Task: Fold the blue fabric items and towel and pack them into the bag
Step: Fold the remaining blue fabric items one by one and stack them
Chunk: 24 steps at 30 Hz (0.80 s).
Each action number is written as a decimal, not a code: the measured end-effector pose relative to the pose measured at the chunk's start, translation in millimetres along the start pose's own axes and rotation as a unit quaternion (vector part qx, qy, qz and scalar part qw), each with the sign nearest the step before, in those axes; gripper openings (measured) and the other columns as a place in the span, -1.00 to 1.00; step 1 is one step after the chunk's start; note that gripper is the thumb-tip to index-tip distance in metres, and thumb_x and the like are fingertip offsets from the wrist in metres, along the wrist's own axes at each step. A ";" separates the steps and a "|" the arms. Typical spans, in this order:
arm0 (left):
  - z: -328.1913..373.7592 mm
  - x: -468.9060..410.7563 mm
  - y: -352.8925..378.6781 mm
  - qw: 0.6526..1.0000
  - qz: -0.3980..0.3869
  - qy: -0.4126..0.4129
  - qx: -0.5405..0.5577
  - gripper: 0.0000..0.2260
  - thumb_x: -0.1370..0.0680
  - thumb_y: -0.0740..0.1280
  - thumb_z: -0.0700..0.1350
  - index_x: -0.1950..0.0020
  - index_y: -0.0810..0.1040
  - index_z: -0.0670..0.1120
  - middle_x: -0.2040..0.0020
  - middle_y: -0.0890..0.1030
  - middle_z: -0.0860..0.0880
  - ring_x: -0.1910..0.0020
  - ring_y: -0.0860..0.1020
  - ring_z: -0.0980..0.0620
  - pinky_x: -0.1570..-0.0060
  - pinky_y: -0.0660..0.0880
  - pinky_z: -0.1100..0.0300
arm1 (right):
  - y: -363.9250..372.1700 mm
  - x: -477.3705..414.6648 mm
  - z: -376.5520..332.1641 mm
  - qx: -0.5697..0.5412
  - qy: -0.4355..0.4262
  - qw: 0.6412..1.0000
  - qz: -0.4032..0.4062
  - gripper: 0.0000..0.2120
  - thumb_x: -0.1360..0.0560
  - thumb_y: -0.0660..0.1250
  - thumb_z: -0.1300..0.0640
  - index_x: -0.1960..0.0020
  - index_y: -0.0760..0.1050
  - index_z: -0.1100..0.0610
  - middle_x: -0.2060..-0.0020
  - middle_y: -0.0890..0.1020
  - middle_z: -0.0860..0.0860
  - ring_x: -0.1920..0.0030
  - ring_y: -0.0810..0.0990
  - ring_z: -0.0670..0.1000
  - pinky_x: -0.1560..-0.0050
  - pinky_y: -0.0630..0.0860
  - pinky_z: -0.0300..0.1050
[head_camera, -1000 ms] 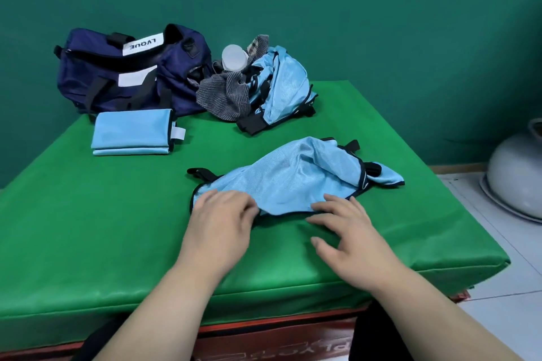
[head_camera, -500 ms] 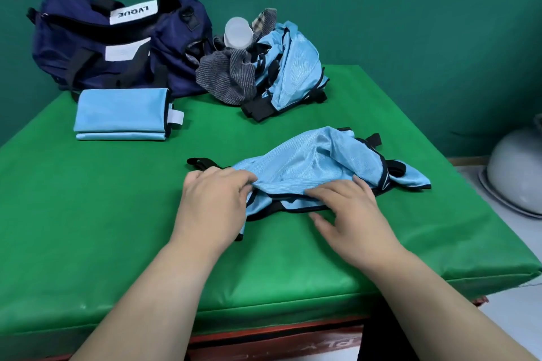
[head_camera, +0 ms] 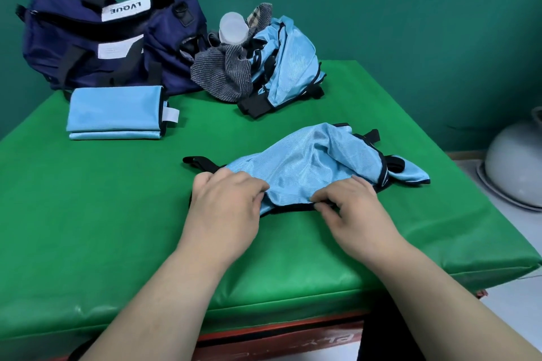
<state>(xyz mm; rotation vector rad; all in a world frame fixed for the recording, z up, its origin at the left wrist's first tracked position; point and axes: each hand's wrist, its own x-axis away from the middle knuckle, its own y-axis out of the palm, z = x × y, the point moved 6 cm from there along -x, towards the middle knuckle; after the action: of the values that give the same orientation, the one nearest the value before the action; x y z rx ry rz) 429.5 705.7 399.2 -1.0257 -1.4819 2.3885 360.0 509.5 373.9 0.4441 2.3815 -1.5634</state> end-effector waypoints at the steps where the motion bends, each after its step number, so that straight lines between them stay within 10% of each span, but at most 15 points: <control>1: 1.7 1.1 -0.2 1.000 0.001 0.002 0.000 -0.91 -0.49 0.44 -0.09 0.07 0.68 0.10 0.18 0.65 0.15 0.11 0.55 -0.04 0.05 0.19 0.06 | -1.1 0.6 1.2 0.003 0.005 1.000 -0.008 -0.89 -0.49 0.47 0.10 0.02 0.63 -0.09 0.14 0.59 -0.25 -0.01 0.52 -0.12 -0.43 0.22 0.04; 10: 14.4 5.2 2.1 1.000 -0.006 0.002 0.015 -0.84 -0.49 0.28 0.00 0.09 0.67 0.11 0.20 0.64 0.15 0.14 0.56 -0.03 0.04 0.21 0.05 | -5.3 4.1 -0.1 0.046 0.005 0.996 -0.079 -0.92 -0.52 0.29 -0.05 0.11 0.55 -0.11 0.18 0.51 -0.22 -0.01 0.48 -0.09 -0.39 0.17 0.04; 15: 13.7 10.7 -9.5 0.998 0.009 -0.025 0.059 -0.85 -0.50 0.27 -0.01 0.07 0.64 0.10 0.18 0.62 0.17 0.10 0.54 0.01 0.01 0.22 0.08 | -19.4 18.0 -24.1 -0.087 0.005 0.988 -0.128 -0.88 -0.58 0.31 0.03 0.12 0.50 -0.02 0.25 0.58 -0.15 0.06 0.45 -0.19 -0.07 0.25 -0.40; 24: 30.4 26.9 -7.9 0.997 -0.009 -0.035 0.075 -0.81 -0.52 0.28 -0.01 -0.04 0.66 0.09 0.17 0.62 0.14 0.14 0.55 -0.01 0.02 0.33 0.06 | -46.7 26.7 4.0 -0.023 0.023 0.999 0.036 -0.86 -0.56 0.38 0.18 -0.08 0.65 0.02 0.10 0.61 -0.23 -0.01 0.52 -0.10 -0.11 0.38 -0.16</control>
<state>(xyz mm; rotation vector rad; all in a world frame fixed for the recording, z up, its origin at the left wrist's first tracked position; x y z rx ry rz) 388.7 699.5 401.6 -0.9007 -1.3014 2.5025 317.5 491.3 401.7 0.5555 2.4023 -1.4795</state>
